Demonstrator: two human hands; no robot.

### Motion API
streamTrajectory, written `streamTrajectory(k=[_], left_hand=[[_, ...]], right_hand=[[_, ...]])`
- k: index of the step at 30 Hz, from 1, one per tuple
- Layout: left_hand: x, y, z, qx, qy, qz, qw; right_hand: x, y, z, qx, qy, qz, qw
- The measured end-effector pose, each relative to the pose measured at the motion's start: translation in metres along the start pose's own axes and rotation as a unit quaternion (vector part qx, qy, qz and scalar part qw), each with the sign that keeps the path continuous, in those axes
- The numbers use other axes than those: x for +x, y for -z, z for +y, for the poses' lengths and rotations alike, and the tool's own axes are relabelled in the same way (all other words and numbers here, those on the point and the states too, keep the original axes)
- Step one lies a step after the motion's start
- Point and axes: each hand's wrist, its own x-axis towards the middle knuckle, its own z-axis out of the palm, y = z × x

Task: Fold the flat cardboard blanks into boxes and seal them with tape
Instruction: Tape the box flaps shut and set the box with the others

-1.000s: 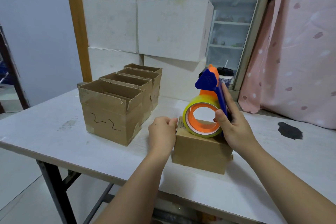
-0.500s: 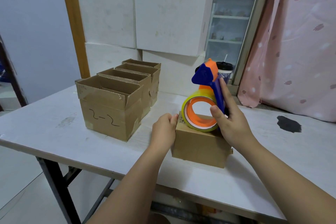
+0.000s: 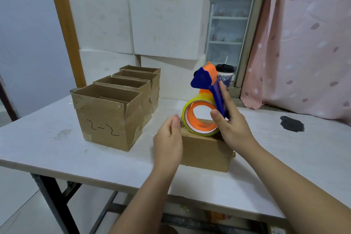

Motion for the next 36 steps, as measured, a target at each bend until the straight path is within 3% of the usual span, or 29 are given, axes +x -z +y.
streamTrajectory(k=[4, 8, 12, 16, 19, 29, 36], left_hand=[[-0.014, -0.011, -0.005, 0.073, -0.043, -0.036, 0.996], [-0.011, -0.006, -0.009, 0.139, -0.018, -0.034, 0.990], [0.000, -0.001, -0.001, 0.273, -0.074, -0.068, 0.957], [0.001, -0.001, -0.004, 0.229, -0.113, -0.120, 0.959], [0.002, 0.001, -0.013, 0.260, -0.146, -0.111, 0.948], [0.012, 0.009, -0.011, 0.423, -0.239, -0.099, 0.868], [0.014, 0.006, -0.011, 0.430, -0.224, -0.107, 0.868]], right_hand=[[0.000, 0.000, -0.001, -0.002, -0.003, 0.000, 1.000], [0.000, 0.001, 0.000, 0.008, 0.001, 0.002, 1.000], [0.000, 0.000, 0.001, 0.011, 0.005, 0.000, 1.000], [0.001, 0.000, 0.000, 0.015, 0.010, 0.000, 1.000], [0.003, 0.003, 0.001, 0.025, 0.009, -0.005, 1.000], [0.041, 0.038, -0.021, -0.131, 0.034, -0.215, 0.967], [0.053, 0.070, -0.017, -0.200, 0.019, -0.268, 0.942]])
